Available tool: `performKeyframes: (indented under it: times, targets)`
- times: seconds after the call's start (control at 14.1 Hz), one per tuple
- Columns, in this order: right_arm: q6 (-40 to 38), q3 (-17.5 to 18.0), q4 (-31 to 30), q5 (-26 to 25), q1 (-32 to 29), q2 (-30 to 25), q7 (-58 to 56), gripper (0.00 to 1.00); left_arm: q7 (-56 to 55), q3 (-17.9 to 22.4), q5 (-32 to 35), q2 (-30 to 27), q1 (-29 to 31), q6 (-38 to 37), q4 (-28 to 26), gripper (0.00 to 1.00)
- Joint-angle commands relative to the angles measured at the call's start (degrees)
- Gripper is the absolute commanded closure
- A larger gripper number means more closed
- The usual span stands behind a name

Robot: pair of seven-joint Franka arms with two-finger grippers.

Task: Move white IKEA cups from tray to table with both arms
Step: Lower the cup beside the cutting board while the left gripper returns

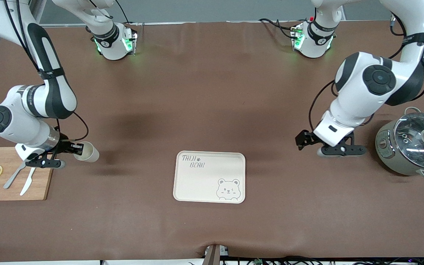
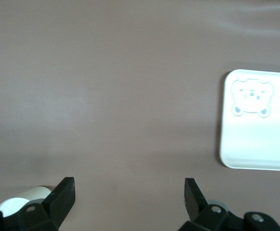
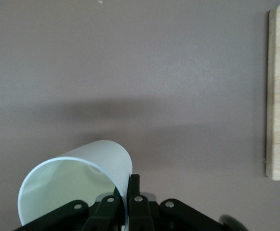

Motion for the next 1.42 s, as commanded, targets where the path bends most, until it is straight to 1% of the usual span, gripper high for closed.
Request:
performKeyframes:
  times: [0.0,0.14,0.21,0.28,0.5,0.64,0.71,0.85,1.07,1.28,1.35]
  targets:
    - [4.3,0.8,-5.2,-1.0,-1.0,-2.2,0.2,1.00,-3.8,3.7,2.1,1.4,-5.4,-2.9,3.7,0.00]
    - [4.6,0.8,-5.3,-1.0,-1.0,-2.1,0.2,1.00,-3.1,10.9,2.2,1.2,-12.0,-9.2,8.5,0.00]
    - [5.6,0.8,-5.6,-1.0,-1.0,-2.0,0.2,1.00,-2.0,13.0,2.2,1.1,-13.9,-12.2,10.7,0.00]
    - [5.9,0.8,-5.7,-1.0,-1.1,-1.7,0.2,1.00,0.0,13.6,2.0,1.1,-14.1,-14.5,12.4,0.00]
    - [7.2,0.8,-6.1,-1.0,-1.3,-0.9,0.2,1.00,5.6,15.0,1.2,0.4,-13.3,-18.0,14.3,0.00]
    - [10.2,0.8,-7.4,-1.0,-1.2,-0.5,0.2,1.00,9.1,16.3,1.1,-0.8,-13.1,-21.4,15.6,0.00]
    - [10.4,0.8,-7.4,-1.0,-1.1,-0.2,0.1,1.00,10.8,16.8,0.1,-1.0,-13.0,-23.3,17.0,0.00]
    - [10.9,0.8,-7.4,-1.0,-1.1,0.3,0.2,1.00,15.0,19.6,-1.8,-2.1,-13.0,-27.2,19.0,0.00]
    - [12.8,0.8,-7.4,-1.0,-1.1,1.8,0.2,1.00,20.4,23.3,-4.0,-5.0,-13.1,-30.0,18.9,0.00]
    - [14.7,0.8,-7.4,-1.0,-1.0,3.1,0.2,1.00,23.1,24.2,-4.7,-7.4,-12.7,-33.1,18.6,0.00]
    - [15.4,0.8,-7.4,-1.0,-1.0,3.3,0.2,1.00,23.3,25.4,-5.3,-8.2,-12.9,-33.7,18.6,0.00]
